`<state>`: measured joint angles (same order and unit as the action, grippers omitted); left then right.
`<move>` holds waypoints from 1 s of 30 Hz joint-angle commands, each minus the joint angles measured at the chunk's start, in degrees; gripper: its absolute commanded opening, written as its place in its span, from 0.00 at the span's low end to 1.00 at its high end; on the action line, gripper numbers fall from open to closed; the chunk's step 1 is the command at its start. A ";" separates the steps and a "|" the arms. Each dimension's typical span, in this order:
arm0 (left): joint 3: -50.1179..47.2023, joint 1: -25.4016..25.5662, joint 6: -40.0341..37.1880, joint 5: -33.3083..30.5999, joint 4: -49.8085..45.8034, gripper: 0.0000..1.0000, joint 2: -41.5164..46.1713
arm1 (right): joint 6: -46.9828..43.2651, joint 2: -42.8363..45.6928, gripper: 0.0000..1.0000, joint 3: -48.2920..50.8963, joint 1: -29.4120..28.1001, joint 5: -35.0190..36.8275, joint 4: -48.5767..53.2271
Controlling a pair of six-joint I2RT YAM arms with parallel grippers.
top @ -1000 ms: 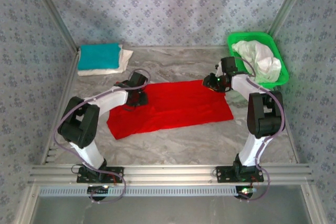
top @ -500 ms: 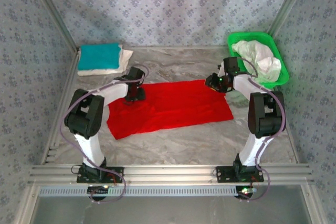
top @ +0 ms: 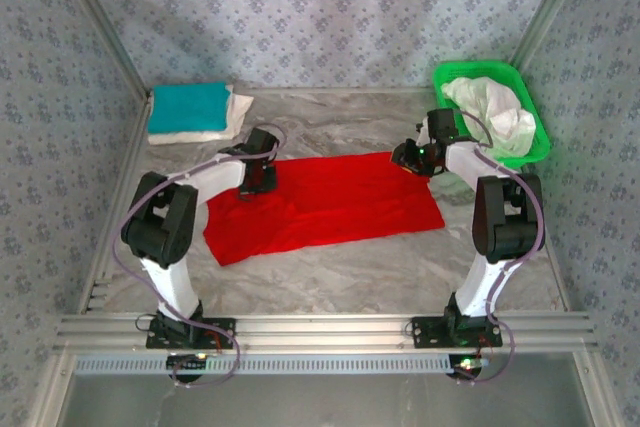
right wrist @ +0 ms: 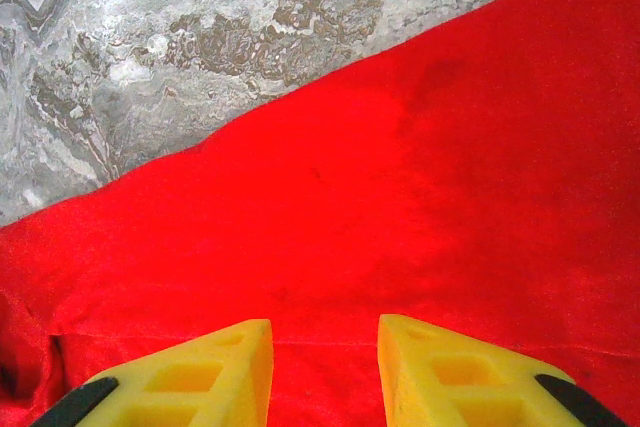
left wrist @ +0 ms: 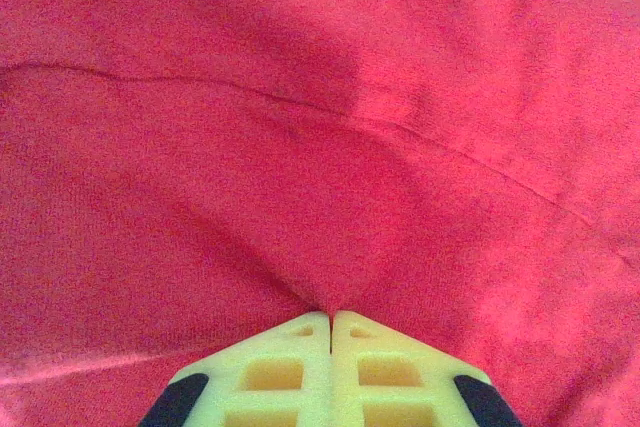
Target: Fold and stack the t-shirts
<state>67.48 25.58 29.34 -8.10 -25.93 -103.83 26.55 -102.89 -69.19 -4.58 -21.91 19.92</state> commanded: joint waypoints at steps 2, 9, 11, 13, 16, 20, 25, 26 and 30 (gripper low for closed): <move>-3.10 2.00 3.16 -2.36 -2.81 0.00 5.52 | -0.49 0.59 0.36 0.37 0.45 -0.28 0.31; -8.63 3.89 6.07 -6.21 -3.78 0.03 9.21 | -0.30 0.13 0.36 0.37 0.40 -0.67 0.11; -9.54 3.81 5.55 -6.77 -3.10 0.27 9.44 | -0.21 0.04 0.36 0.37 0.36 -0.68 -0.07; -9.07 4.00 5.20 -7.31 -3.33 0.27 9.82 | -0.21 -0.11 0.36 0.37 0.29 -0.84 -0.22; -8.70 4.27 4.36 -7.36 -2.44 0.32 10.58 | -0.19 0.04 0.36 0.37 0.24 -0.87 -0.07; -6.81 3.85 0.94 -4.43 -1.60 0.38 9.64 | -0.01 0.06 0.36 2.06 0.18 -0.90 -0.33; -6.17 4.38 0.02 -0.85 -0.97 0.49 8.32 | -0.09 0.41 0.36 2.22 0.18 -0.47 -0.22; -6.54 4.33 0.42 -0.95 -0.77 0.48 7.93 | -0.02 0.39 0.36 2.26 0.18 -0.48 -0.28; -6.84 4.27 1.65 -1.28 -0.58 0.46 6.22 | -0.04 0.22 0.36 1.95 0.17 -0.68 -0.30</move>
<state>60.12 29.43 30.52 -10.04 -26.55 -96.18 26.55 -102.89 -67.51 -4.58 -21.93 19.18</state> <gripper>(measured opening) 0.460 0.360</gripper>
